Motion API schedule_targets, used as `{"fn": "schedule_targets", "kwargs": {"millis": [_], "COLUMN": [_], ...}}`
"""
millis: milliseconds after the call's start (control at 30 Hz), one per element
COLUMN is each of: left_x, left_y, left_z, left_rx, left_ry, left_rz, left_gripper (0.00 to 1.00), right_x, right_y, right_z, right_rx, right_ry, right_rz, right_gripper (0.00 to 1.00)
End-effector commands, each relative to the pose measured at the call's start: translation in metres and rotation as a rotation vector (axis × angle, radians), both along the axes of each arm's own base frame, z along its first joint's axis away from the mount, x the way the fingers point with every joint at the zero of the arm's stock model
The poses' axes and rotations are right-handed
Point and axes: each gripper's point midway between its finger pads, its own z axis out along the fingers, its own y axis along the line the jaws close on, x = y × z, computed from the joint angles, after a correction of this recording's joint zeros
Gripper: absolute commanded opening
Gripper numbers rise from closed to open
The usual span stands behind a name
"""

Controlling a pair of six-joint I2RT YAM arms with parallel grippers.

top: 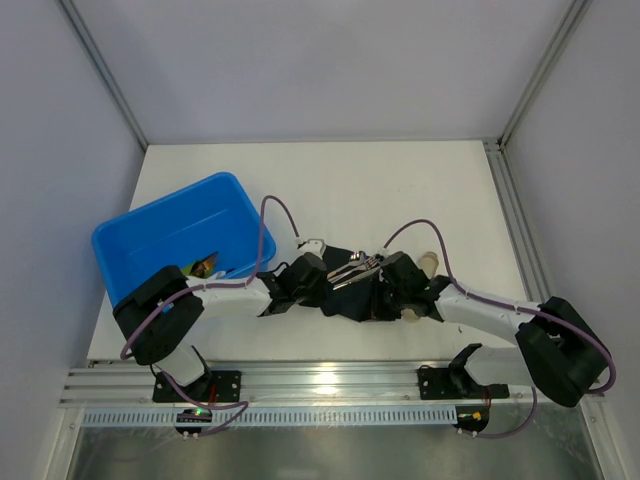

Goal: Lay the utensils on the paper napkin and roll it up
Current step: Roll the napkin at the center of the board.

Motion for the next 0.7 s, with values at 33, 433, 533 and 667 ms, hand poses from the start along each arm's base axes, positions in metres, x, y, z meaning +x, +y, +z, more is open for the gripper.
{"fn": "schedule_targets", "kwargs": {"millis": [33,433,533,667], "left_x": [-0.005,-0.005,-0.004,-0.002], "left_y": [0.006,0.008,0.008,0.007], "left_z": [-0.003,-0.002,-0.001,0.001], "left_rx": [0.037,0.041,0.042,0.044], "left_ry": [0.019,0.016,0.012,0.009], "left_rz": [0.007,0.014,0.018,0.019], "left_gripper": [0.0,0.0,0.0,0.0], "right_x": [0.027,0.047,0.056,0.069], "right_y": [0.012,0.026,0.029,0.031], "right_z": [0.031,0.056,0.06,0.062], "right_rx": [0.048,0.084,0.084,0.086], "right_ry": [-0.134,-0.21,-0.233,-0.241], "right_rz": [-0.013,0.002,0.008,0.0], "right_gripper": [0.04,0.03,0.03,0.04]}}
